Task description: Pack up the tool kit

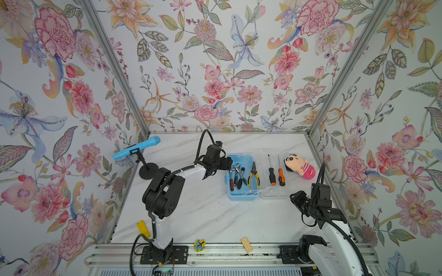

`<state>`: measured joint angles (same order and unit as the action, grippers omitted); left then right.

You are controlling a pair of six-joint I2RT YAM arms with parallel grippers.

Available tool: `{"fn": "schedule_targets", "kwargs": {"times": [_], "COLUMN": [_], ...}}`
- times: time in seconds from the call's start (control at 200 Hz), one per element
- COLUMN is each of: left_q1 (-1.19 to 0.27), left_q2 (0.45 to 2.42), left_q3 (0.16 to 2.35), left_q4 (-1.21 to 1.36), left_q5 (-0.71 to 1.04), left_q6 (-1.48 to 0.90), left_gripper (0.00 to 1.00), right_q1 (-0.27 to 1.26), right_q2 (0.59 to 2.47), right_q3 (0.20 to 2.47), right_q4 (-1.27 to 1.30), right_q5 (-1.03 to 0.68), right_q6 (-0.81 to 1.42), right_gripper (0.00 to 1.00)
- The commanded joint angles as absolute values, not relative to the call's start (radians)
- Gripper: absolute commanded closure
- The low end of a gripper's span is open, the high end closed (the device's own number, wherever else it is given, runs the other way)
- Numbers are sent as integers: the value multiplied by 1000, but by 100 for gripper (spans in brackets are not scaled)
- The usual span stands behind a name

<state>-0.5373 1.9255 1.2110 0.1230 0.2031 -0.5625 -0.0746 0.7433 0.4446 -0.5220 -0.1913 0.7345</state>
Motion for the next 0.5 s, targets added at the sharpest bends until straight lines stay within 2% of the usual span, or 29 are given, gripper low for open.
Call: {"fn": "schedule_targets", "kwargs": {"times": [0.0,0.25,0.38,0.495], "left_q1": [-543,-542,-539,-534], "left_q2": [1955,1989,1995,1998], "left_q3": [1244,1270,1275,1274], "left_q4": [96,68,71,77], "left_q5": [209,198,206,211], "left_q6": [-552,-560,-566,-571], "left_gripper": [23,40,45,49], "right_q1": [-83,-79,-74,-73], "right_q2": [773,887,934,961], "right_q3": [424,421,431,426], "right_q4": [-410,-250,-213,-194], "right_q5": [-202,-209,-201,-202], "right_q6": [742,723,696,686], "right_gripper": [60,63,69,69]}}
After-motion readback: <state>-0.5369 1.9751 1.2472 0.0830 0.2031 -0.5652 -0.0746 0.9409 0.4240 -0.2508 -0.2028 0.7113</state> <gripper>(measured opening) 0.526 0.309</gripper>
